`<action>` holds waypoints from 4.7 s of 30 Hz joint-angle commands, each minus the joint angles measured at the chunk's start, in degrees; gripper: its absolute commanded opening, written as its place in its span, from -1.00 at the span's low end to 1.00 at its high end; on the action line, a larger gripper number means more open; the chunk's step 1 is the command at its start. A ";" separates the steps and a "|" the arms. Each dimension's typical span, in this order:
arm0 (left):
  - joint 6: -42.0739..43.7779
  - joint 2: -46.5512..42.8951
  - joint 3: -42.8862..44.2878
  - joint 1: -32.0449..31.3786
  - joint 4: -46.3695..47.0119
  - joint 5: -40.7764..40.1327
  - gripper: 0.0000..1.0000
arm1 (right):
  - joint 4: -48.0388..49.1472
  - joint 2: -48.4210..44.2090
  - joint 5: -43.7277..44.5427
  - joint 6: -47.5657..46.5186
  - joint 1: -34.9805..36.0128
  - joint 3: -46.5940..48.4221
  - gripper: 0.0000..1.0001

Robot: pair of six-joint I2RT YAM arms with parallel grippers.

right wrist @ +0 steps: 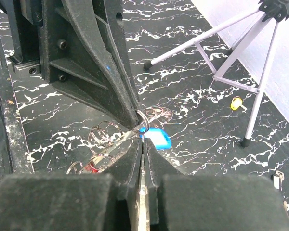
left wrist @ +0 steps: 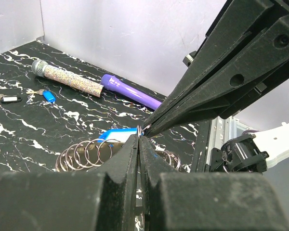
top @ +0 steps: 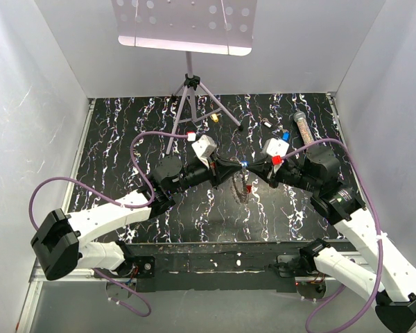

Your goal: Put the keys on the keyring

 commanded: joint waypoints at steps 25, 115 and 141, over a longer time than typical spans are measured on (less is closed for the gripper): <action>-14.28 -3.16 -6.05 -0.18 17.63 -3.71 -1.00 | -2.74 -4.05 -8.46 -3.19 1.06 1.20 -0.52; -31.95 11.70 0.62 6.68 53.60 37.69 -1.00 | 17.65 -8.63 -29.73 33.02 -8.60 -7.94 -0.65; -36.00 8.19 0.97 11.68 43.15 46.02 -0.37 | 5.88 -5.82 -31.92 26.00 -8.69 -2.84 -0.97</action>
